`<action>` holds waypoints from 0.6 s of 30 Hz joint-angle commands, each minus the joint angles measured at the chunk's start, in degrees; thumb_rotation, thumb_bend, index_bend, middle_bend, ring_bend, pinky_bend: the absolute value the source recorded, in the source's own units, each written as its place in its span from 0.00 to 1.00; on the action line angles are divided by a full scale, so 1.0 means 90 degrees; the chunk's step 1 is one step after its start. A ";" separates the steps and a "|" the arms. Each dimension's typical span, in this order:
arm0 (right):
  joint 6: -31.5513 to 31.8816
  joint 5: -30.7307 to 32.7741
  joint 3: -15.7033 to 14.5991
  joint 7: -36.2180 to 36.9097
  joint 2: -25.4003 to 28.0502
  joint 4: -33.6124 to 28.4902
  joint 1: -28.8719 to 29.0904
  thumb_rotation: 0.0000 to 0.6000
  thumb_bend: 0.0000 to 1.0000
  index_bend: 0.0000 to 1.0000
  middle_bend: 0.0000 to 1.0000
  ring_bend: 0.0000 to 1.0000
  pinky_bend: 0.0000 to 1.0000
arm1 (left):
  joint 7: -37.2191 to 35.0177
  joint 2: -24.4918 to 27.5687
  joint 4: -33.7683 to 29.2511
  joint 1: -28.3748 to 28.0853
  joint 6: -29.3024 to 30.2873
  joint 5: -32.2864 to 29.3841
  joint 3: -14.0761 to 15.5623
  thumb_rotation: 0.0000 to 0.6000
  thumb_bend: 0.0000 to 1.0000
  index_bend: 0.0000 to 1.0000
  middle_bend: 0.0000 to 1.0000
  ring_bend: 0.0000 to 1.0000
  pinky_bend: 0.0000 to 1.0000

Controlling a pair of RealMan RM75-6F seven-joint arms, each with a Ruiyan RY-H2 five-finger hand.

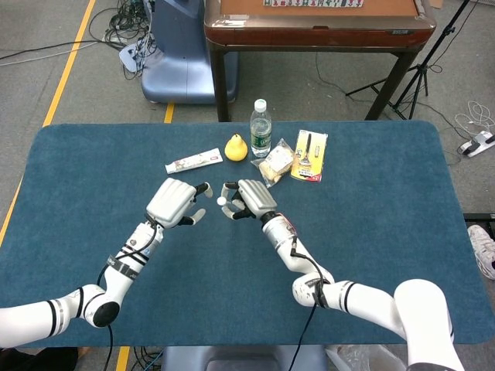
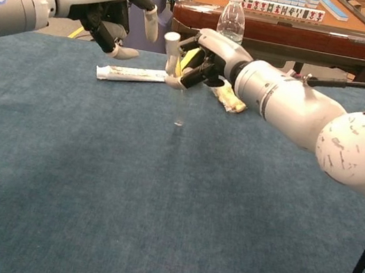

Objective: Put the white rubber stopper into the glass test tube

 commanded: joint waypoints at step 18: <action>-0.0249 0.0627 -0.0415 -0.1490 0.1407 -0.1304 -0.0184 1.00 0.51 0.95 1.00 1.00 1.00 | -0.0345 0.0375 -0.0338 0.0195 -0.0068 -0.0256 -0.0051 1.00 0.30 0.39 1.00 1.00 1.00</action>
